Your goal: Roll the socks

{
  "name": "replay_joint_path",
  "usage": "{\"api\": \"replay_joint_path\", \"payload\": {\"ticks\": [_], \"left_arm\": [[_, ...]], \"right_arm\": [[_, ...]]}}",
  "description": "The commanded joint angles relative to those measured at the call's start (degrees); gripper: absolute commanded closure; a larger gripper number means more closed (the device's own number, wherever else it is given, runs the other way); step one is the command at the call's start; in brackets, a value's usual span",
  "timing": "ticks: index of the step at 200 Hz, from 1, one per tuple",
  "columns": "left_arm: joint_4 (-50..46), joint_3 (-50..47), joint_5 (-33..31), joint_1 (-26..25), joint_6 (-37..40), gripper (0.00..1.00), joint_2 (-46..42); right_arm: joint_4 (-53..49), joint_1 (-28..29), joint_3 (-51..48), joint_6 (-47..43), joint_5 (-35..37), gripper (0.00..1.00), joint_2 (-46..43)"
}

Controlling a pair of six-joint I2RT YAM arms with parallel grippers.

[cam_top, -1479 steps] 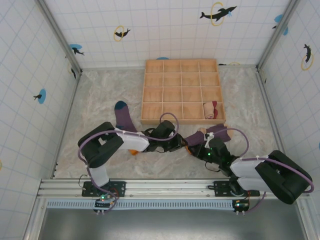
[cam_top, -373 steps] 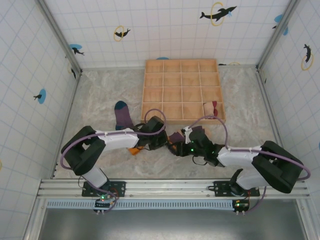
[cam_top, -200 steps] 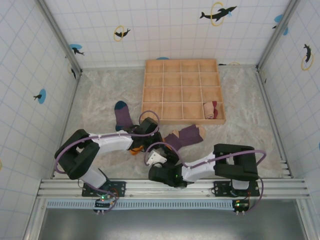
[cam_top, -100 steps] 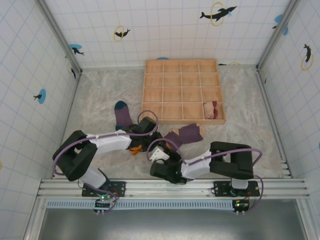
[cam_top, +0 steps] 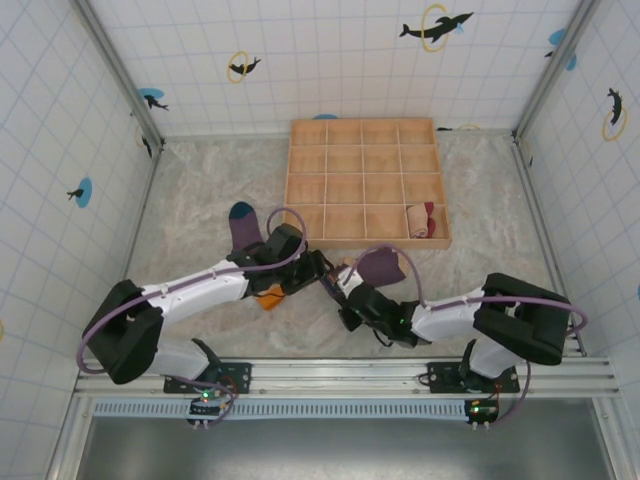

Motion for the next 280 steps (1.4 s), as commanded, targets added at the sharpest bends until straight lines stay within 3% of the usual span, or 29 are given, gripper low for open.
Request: {"api": "replay_joint_path", "payload": {"ticks": [1, 68, 103, 180, 209, 245, 250, 263, 280], "left_arm": [[0.0, -1.0, -0.6, -0.4, 1.8, 0.22, -0.6], [7.7, -6.1, 0.8, -1.1, 0.6, 0.36, 1.2], [10.6, -5.1, 1.0, -3.5, 0.4, 0.42, 5.4], [14.1, -2.4, -0.2, -5.3, -1.8, 0.53, 12.0], [14.6, -2.4, -0.4, -5.5, -2.4, 0.65, 14.4], [12.0, -1.7, -0.2, -5.4, -3.0, 0.96, 16.1], [11.1, -1.4, -0.2, -5.3, -2.8, 1.00, 16.3], [8.8, -0.7, 0.2, -5.1, -2.3, 1.00, 16.4], [5.9, 0.7, 2.1, -4.4, -1.2, 1.00, 16.4]], "right_arm": [[-0.4, -4.0, -4.2, 7.3, -14.7, 1.00, 0.7], [15.7, -17.0, -10.9, 25.2, -35.7, 1.00, 6.2], [19.9, -20.3, -11.7, 33.3, -40.9, 1.00, 10.4], [25.9, -22.2, -11.8, 44.1, -44.2, 1.00, 14.7], [30.3, -22.3, -12.3, 46.5, -44.8, 1.00, 16.1], [33.1, -22.8, -13.2, 48.1, -44.6, 1.00, 16.0], [32.9, -22.8, -13.4, 47.7, -44.4, 0.98, 15.4], [30.1, -22.6, -13.5, 45.3, -43.4, 0.91, 12.8], [20.0, -20.9, -11.8, 39.1, -39.2, 0.82, 7.2]]}}
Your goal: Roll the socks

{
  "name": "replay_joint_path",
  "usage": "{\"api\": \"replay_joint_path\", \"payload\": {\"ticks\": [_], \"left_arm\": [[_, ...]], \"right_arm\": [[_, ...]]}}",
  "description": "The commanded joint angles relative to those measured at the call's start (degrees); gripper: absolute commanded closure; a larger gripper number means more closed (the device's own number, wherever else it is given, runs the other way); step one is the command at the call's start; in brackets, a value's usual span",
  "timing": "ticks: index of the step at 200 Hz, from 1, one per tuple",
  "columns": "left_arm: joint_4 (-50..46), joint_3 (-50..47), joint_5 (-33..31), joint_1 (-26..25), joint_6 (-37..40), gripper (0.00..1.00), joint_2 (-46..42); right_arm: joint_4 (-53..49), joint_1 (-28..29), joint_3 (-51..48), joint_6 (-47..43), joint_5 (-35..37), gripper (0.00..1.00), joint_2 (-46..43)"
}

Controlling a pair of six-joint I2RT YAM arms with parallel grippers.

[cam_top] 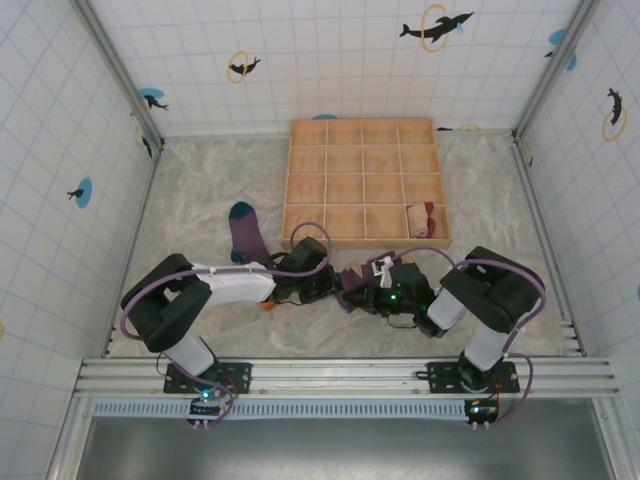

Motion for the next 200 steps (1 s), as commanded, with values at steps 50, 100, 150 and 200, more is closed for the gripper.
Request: {"api": "replay_joint_path", "payload": {"ticks": [50, 100, 150, 200], "left_arm": [[-14.4, 4.9, 1.0, 2.2, 4.6, 1.00, -0.3], [-15.2, 5.8, 3.4, 3.2, 5.8, 1.00, -0.4], [-15.0, 5.8, 5.7, 4.0, 6.5, 1.00, 0.2], [-15.1, 4.9, 5.8, 4.3, 6.8, 1.00, -0.4]], "right_arm": [[-49.8, 11.9, 10.7, -24.1, 26.8, 0.50, -19.7], [-66.2, 29.0, 20.2, -36.4, 59.7, 0.37, -20.3], [-72.6, 41.5, 30.0, -43.1, 82.8, 0.36, -7.5], [-75.1, 44.7, 39.2, -47.2, 91.7, 0.38, 8.1]]}}
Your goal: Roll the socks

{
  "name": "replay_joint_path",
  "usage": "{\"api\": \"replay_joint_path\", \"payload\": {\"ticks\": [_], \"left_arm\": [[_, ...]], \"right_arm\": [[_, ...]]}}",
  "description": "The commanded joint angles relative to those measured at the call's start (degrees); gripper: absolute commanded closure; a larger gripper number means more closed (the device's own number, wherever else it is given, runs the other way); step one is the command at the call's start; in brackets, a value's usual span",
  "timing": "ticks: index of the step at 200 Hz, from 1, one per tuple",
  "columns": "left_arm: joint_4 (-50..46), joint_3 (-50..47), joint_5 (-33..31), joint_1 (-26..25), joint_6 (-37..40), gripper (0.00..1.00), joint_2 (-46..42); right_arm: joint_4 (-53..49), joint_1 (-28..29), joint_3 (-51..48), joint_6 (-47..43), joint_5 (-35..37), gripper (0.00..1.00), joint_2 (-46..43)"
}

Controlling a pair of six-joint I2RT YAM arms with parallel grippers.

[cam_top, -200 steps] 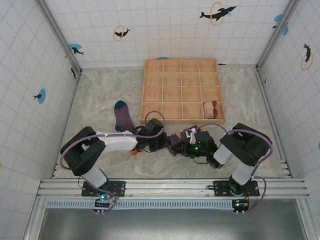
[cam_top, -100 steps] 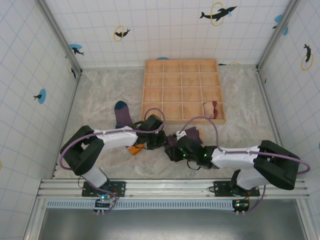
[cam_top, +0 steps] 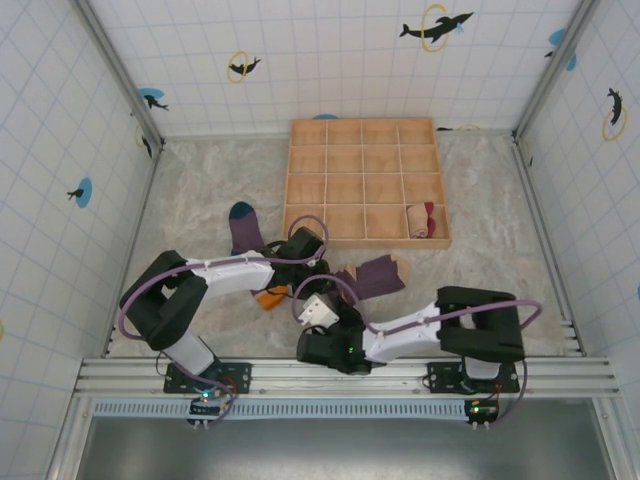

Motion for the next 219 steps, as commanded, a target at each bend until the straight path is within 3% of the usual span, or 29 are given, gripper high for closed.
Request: {"api": "replay_joint_path", "payload": {"ticks": [1, 29, 55, 75, 92, 108, 119, 168, 219], "left_arm": [[-2.7, 0.0, 0.8, 0.5, 1.6, 1.00, -0.4], [-2.9, -0.4, 0.7, 0.6, 1.8, 1.00, -0.9], [-2.8, -0.6, 0.7, 0.6, 2.1, 1.00, -1.4], [-2.7, -0.9, 0.6, 0.7, 2.2, 0.89, -1.7], [-2.5, -1.3, 0.3, 0.8, 2.2, 0.72, -2.5], [-2.5, -1.2, 0.4, 0.9, 2.4, 0.39, -3.3], [-2.7, -0.9, 0.4, 0.9, 2.7, 0.32, -4.0], [-1.9, -1.4, -1.9, 1.2, 3.9, 0.21, -7.6], [-2.8, -3.1, -4.3, 2.9, 5.5, 0.20, -11.9]], "right_arm": [[-3.3, 0.1, 3.7, -2.7, 8.6, 0.39, 5.0], [-1.5, -0.7, 4.1, -3.9, 6.9, 0.46, 8.2], [-1.8, -1.9, 4.0, -3.1, 4.4, 0.61, 9.8], [-1.8, -2.6, 3.3, -1.7, 2.8, 0.83, 9.7], [0.2, -3.9, 0.7, -0.7, -0.5, 0.98, 7.6], [3.7, -5.1, -2.6, -1.2, -4.8, 1.00, 5.0], [5.0, -6.1, -4.3, -0.7, -7.2, 1.00, 3.5], [14.1, -11.9, -12.2, -1.1, -24.1, 1.00, -3.8], [18.6, -19.4, -18.0, 2.4, -38.4, 1.00, -7.8]]}}
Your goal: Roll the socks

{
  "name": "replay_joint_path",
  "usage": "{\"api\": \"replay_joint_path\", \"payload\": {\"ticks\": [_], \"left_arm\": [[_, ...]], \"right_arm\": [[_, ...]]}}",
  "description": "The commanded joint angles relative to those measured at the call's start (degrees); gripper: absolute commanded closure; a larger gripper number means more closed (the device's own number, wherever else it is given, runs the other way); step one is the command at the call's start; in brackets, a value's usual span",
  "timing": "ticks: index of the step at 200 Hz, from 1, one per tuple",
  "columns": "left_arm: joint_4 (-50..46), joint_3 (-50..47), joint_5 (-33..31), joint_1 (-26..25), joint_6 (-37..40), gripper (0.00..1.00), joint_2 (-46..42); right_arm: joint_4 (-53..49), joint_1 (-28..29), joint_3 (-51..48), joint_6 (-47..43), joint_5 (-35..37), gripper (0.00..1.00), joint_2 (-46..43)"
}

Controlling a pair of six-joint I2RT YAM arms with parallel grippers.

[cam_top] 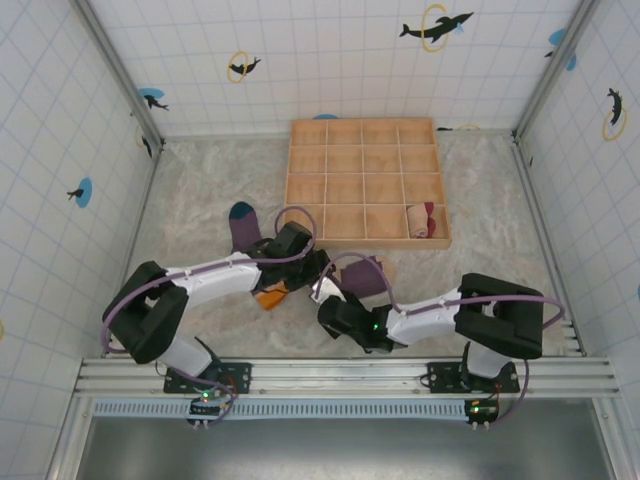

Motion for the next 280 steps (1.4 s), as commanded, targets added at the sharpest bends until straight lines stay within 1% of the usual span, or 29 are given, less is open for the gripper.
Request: {"api": "replay_joint_path", "payload": {"ticks": [1, 38, 94, 115, 132, 152, 174, 191, 201, 205, 234, 260, 280], "left_arm": [[-4.3, -0.8, 3.0, 0.3, 4.0, 0.20, -5.2], [-7.0, -1.4, 1.3, 1.3, 4.7, 0.20, -6.0], [-7.4, -1.9, 1.0, 1.5, 4.4, 0.22, -4.6], [-7.0, -2.1, 0.9, 1.6, 4.6, 0.22, -5.2], [-5.8, -2.7, 1.3, 1.6, 4.6, 0.22, -5.9], [-3.3, -4.4, 2.5, 1.6, 3.9, 0.22, -6.7], [1.2, -7.0, 4.2, 1.6, 2.4, 0.25, -7.4], [6.0, -9.3, 5.9, 1.6, 0.7, 0.28, -7.6], [8.3, -10.4, 6.4, 1.6, -0.2, 0.29, -7.5], [8.9, -10.6, 6.4, 1.6, -0.5, 0.29, -7.3], [12.2, -11.2, 5.9, 1.5, -1.5, 0.31, -5.9], [14.9, -10.6, 6.5, 0.9, -2.5, 0.33, -3.8], [15.6, -9.5, 6.4, -0.3, -2.8, 0.35, -1.7]], "right_arm": [[-5.4, -6.5, -5.6, 7.8, -8.7, 1.00, 0.7], [-3.7, -10.4, -7.7, 9.5, -13.5, 1.00, 0.0], [-5.0, -11.1, -6.3, 9.8, -15.6, 1.00, 2.0], [-4.1, -12.7, -6.7, 10.7, -19.4, 1.00, 2.2], [-2.1, -15.0, -7.9, 12.3, -25.0, 1.00, 2.3], [3.5, -18.5, -10.8, 16.2, -33.0, 1.00, 2.0], [12.5, -22.7, -14.9, 22.3, -42.1, 1.00, 1.8], [17.3, -25.2, -16.2, 26.6, -46.8, 1.00, 2.5], [19.1, -26.3, -16.7, 28.9, -47.6, 1.00, 2.9], [19.5, -26.8, -16.8, 29.9, -49.7, 1.00, 3.0], [21.2, -29.6, -16.8, 35.9, -52.8, 1.00, 4.5], [20.9, -30.6, -16.5, 38.8, -53.5, 1.00, 5.9], [23.5, -31.0, -17.3, 40.9, -53.9, 1.00, 6.8]]}}
